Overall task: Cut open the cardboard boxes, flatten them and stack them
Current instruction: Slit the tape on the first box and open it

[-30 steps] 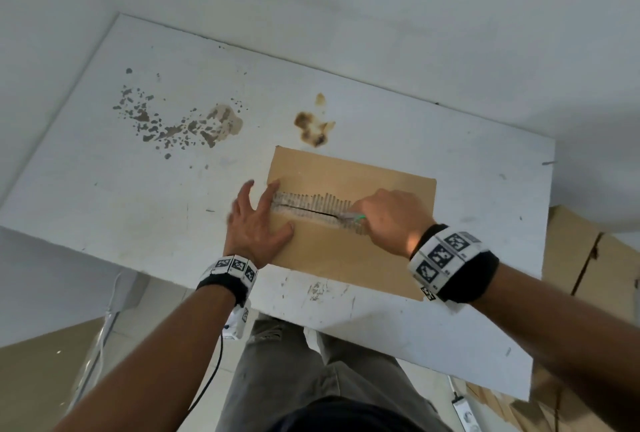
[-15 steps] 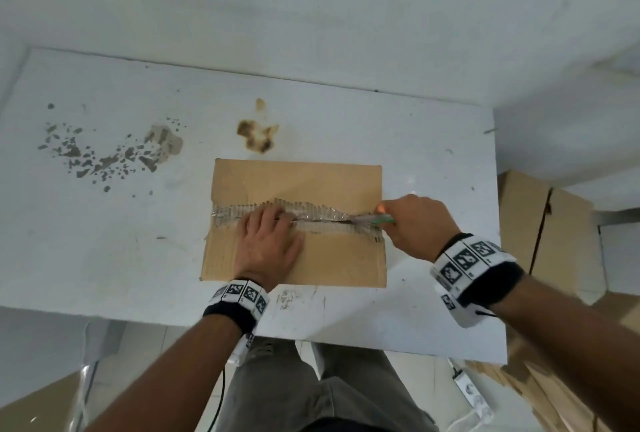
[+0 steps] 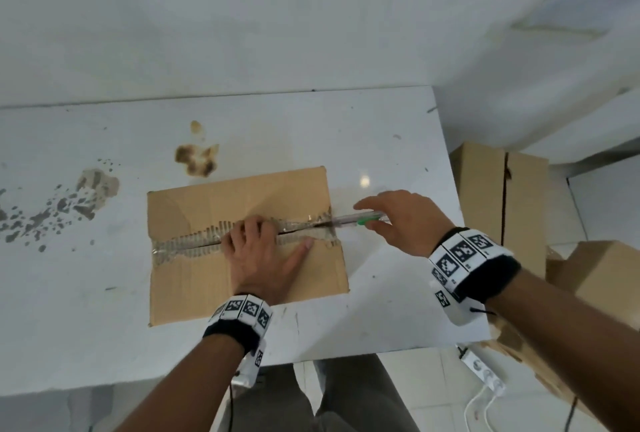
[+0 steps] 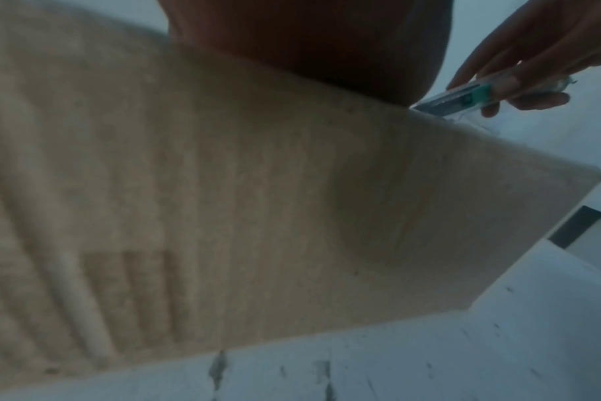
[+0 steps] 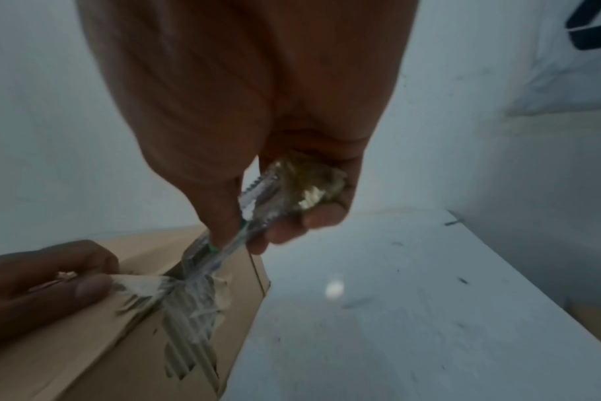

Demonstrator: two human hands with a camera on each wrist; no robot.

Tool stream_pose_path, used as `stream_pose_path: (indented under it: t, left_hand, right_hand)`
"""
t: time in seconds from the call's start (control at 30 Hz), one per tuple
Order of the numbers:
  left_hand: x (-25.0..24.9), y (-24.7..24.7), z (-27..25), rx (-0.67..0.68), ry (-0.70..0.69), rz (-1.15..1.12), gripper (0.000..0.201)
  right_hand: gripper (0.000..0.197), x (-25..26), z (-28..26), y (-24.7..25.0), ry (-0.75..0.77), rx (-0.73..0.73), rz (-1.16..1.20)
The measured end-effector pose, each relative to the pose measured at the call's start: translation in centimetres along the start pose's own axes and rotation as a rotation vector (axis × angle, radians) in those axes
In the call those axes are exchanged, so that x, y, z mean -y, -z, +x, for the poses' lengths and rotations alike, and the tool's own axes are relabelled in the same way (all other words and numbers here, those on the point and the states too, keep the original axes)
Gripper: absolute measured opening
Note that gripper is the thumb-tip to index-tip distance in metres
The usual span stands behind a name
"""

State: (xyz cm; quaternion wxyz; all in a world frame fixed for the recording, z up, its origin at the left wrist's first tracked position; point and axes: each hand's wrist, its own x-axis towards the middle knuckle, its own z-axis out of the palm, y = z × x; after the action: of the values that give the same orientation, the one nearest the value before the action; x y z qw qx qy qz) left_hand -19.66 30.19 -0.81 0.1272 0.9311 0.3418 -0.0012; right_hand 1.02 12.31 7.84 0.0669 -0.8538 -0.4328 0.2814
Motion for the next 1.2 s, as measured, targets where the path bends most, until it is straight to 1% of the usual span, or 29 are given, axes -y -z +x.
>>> stream_pose_path:
  t: [0.1,0.2,0.27,0.47,0.5,0.53,0.6,0.63,0.67,0.73,0.77,0.83,0.87,0.9,0.93,1.0,1.07,1.13,1.2]
  left_hand:
    - [0.6,-0.1,-0.3,-0.077,-0.026,-0.056,0.078]
    - [0.8,-0.2,-0.5,-0.095,-0.055,-0.069,0.078]
    - [1.0,-0.3,-0.4,-0.098,-0.070,-0.071,0.075]
    - [1.0,-0.4,-0.5,-0.128,-0.080,-0.110,0.071]
    - [1.0,-0.4,-0.5,-0.137,-0.081,-0.117,0.071]
    - [1.1,-0.4,-0.3,-0.149,-0.082,-0.125,0.070]
    - [1.2,-0.4,-0.3,-0.169,-0.089,-0.131,0.069]
    - [1.3,-0.5,-0.2,-0.170,-0.091,-0.126,0.068]
    - [1.3,-0.6,-0.1,-0.165,-0.089,-0.119,0.068]
    - [1.3,-0.7,0.2,-0.144,-0.074,-0.113,0.068]
    - [1.2,-0.5,0.3,-0.134,-0.062,-0.128,0.066]
    - [1.1,-0.1,0.6,-0.107,-0.033,-0.173,0.058]
    - [1.0,0.2,0.7,-0.094,-0.026,-0.176,0.050]
    - [0.9,0.5,0.8,-0.085,-0.035,-0.150,0.041]
    - [0.7,0.8,1.0,-0.062,-0.060,-0.103,0.039]
    - [0.1,1.2,1.7,0.039,-0.129,0.009,0.058]
    - [-0.5,1.5,2.9,0.138,-0.179,0.065,0.070]
    - [-0.5,1.5,3.9,0.195,-0.202,0.072,0.071]
    - [0.2,1.2,4.0,0.183,-0.234,0.082,0.065]
  right_hand:
    - [0.027,-1.0,-1.1,-1.0,-0.035,-0.031,0.243]
    - [0.023,-0.9,-2.1,-2.7,-0.091,-0.090,0.455]
    - [0.022,-0.8,-2.8,-3.9,-0.131,-0.141,0.531]
    - [0.017,-0.8,-3.8,-5.8,-0.214,-0.252,0.660]
    - [0.016,-0.8,-4.1,-6.1,-0.211,-0.238,0.674]
    - [0.016,-0.8,-4.4,-6.3,-0.199,-0.192,0.672]
    - [0.021,-0.9,-5.3,-7.1,-0.166,-0.068,0.617]
    - [0.022,-0.9,-5.8,-7.6,-0.158,-0.055,0.605]
    - [0.021,-0.7,-6.2,-8.1,-0.160,-0.090,0.622]
    - [0.015,-0.2,-6.6,-8.8,-0.197,-0.235,0.706]
    - [0.010,0.2,-6.6,-9.0,-0.239,-0.316,0.754]
    - [0.004,0.5,-6.6,-8.9,-0.338,-0.467,0.833]
    - [0.005,0.3,-6.6,-8.8,-0.375,-0.510,0.862]
    - [0.007,0.0,-6.7,-8.7,-0.390,-0.522,0.882]
    - [0.010,-0.3,-6.7,-8.5,-0.395,-0.508,0.898]
    - [0.012,-0.6,-6.3,-8.6,-0.407,-0.451,0.939]
    - [0.010,0.1,-5.6,-8.9,-0.410,-0.405,1.002]
    - [0.007,0.8,-5.2,-9.3,-0.403,-0.414,1.036]
    - [0.004,1.0,-5.4,-9.7,-0.408,-0.466,1.063]
